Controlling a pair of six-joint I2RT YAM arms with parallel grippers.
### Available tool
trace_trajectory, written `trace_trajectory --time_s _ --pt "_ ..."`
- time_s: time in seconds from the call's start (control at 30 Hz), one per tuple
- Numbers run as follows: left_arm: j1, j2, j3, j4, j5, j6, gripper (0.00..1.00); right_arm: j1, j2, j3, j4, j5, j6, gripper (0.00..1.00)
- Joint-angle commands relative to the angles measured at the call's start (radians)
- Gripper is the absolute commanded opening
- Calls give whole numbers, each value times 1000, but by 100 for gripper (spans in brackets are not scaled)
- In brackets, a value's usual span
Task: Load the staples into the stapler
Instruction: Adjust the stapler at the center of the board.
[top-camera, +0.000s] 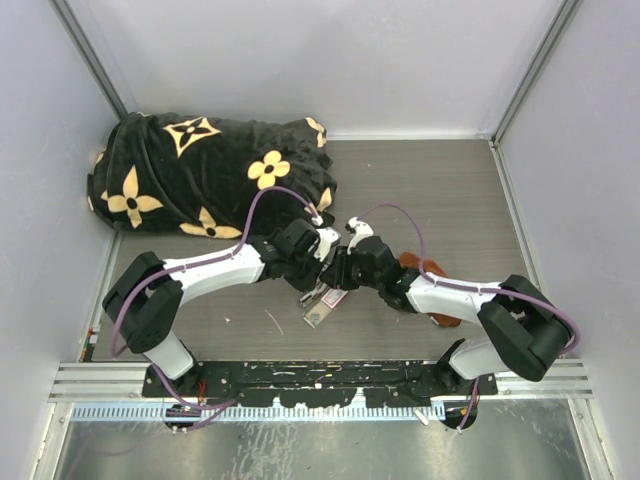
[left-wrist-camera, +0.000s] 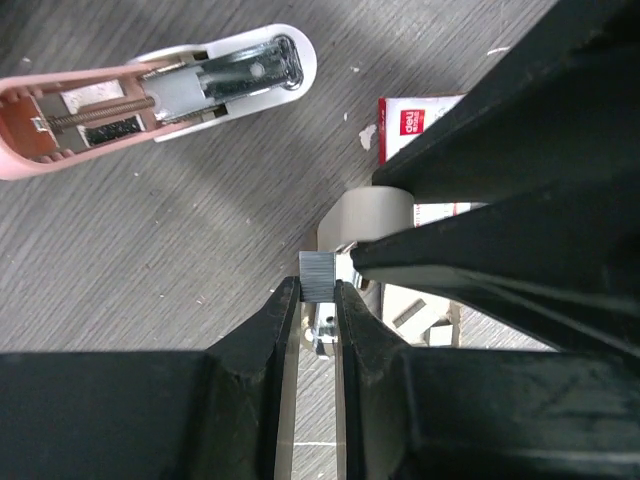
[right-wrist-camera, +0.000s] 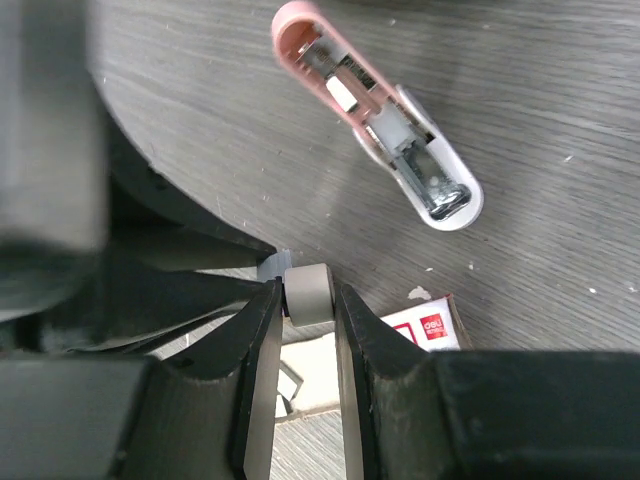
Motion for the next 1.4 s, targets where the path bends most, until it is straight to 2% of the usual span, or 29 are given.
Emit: trace_trajectory --time_s 0.0,0.17,0.47,0.83,1.13,1.37 --pt "-1 25 46 6 -2 24 17 28 -4 6 71 -71 -7 16" --pt "-2 36 44 -8 10 16 17 28 -2 5 73 -65 -6 16" --pt "-2 -53 -8 20 34 -6 17 29 -6 4 69 -56 -3 15" --pt "-35 -90 -27 -41 9 -19 17 29 -16 4 52 -31 5 15" --pt "-36 -191 -85 -53 -12 -54 17 27 -25 0 43 -16 17 15" --pt "-51 -183 -53 -120 -5 -62 17 25 -48 1 29 -10 15 15"
